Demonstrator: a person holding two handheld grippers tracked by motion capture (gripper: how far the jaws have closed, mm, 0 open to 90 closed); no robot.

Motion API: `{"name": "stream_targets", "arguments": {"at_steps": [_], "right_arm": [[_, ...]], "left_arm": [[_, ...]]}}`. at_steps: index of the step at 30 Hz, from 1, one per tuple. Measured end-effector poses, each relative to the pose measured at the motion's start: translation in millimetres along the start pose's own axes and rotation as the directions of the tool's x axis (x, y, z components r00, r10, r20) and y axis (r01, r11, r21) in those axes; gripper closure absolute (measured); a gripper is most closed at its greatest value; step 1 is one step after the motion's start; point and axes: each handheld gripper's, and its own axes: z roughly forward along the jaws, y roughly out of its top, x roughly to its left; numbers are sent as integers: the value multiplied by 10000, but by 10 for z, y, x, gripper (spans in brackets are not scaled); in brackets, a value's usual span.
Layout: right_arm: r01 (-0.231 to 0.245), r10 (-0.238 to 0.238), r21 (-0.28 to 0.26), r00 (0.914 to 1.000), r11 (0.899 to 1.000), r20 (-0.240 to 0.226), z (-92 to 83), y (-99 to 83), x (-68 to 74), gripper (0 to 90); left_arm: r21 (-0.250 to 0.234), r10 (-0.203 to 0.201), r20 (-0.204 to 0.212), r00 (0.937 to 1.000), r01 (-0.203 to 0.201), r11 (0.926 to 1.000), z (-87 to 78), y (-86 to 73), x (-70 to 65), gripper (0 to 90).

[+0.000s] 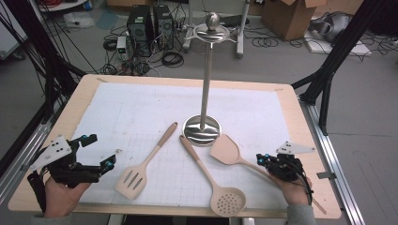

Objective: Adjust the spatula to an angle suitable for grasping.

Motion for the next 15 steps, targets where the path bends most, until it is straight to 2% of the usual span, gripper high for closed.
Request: {"name": "stream_targets", "arguments": {"at_steps": [4, 7, 10, 15], "right_arm": [[-105, 110, -325, 9998, 9994, 171, -285, -164, 26, 900], [-224, 234, -432, 9995, 9988, 221, -384, -259, 23, 900], [-592, 612, -483, 9973, 9971, 409, -527, -457, 17, 900], [-692, 712, -390, 9960, 9968, 531, -621, -613, 20, 900]], "left_arm": [[-129, 16, -4, 10000, -16, 9999, -17, 25, 11, 20], [-145, -42, -26, 10000, 41, 9999, -4, 29, 22, 20], [-135, -46, -36, 10000, 46, 9999, 21, 34, 39, 20], [-117, -24, 35, 10000, 24, 9999, 74, 49, 44, 20]]}}
